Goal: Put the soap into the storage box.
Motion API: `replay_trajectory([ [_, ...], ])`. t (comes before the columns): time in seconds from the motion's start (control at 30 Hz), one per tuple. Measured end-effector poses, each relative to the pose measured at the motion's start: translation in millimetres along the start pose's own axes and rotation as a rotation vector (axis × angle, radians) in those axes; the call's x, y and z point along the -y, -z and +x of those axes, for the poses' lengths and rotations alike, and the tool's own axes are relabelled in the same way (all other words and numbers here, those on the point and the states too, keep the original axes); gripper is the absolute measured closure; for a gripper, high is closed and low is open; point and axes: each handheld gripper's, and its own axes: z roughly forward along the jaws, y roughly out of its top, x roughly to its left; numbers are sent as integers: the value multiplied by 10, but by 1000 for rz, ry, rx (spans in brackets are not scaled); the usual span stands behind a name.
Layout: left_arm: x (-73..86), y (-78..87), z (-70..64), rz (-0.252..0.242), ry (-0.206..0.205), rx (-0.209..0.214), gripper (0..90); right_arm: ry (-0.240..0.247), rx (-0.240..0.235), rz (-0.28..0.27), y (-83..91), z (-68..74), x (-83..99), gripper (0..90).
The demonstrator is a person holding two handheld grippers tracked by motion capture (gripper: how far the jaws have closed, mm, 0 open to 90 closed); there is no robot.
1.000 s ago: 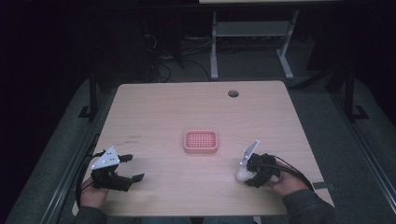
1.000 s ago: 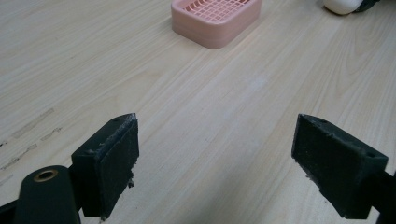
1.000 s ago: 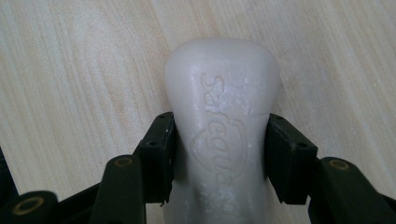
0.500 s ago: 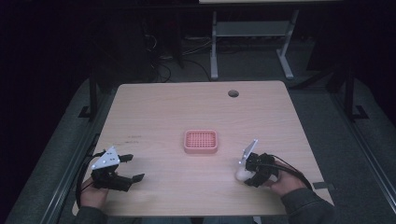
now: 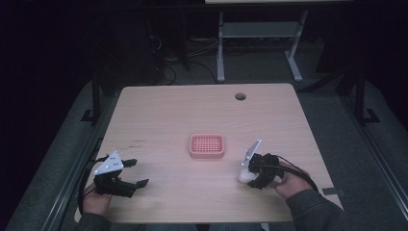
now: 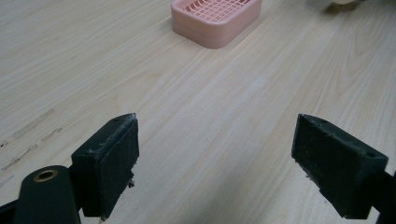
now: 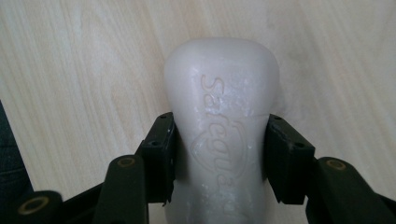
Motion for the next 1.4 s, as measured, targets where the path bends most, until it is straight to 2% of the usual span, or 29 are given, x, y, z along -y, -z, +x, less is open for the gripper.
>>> replay_trajectory([
  [0.1, -1, 1, 1, -2, -3, 1, 148, 1, 10, -29, 48, -62, -62, 492],
  [0.2, -1, -1, -2, -3, -2, 1, 148, 6, 8, -34, 62, -86, -97, 492],
  [0.5, 1, 4, 1, -8, 8, 2, 148, 40, -1, -26, 72, -162, -330, 492],
  [0.7, 2, 6, 2, -10, 10, 2, 148, 50, -6, -14, 55, -219, -421, 492],
  [0.9, 3, 3, 4, -12, 12, 1, 148, 55, -17, -39, 75, -268, -530, 492],
  [1.4, 2, 4, 5, -15, 14, 2, 148, 83, -16, -38, 111, -354, -774, 492],
])
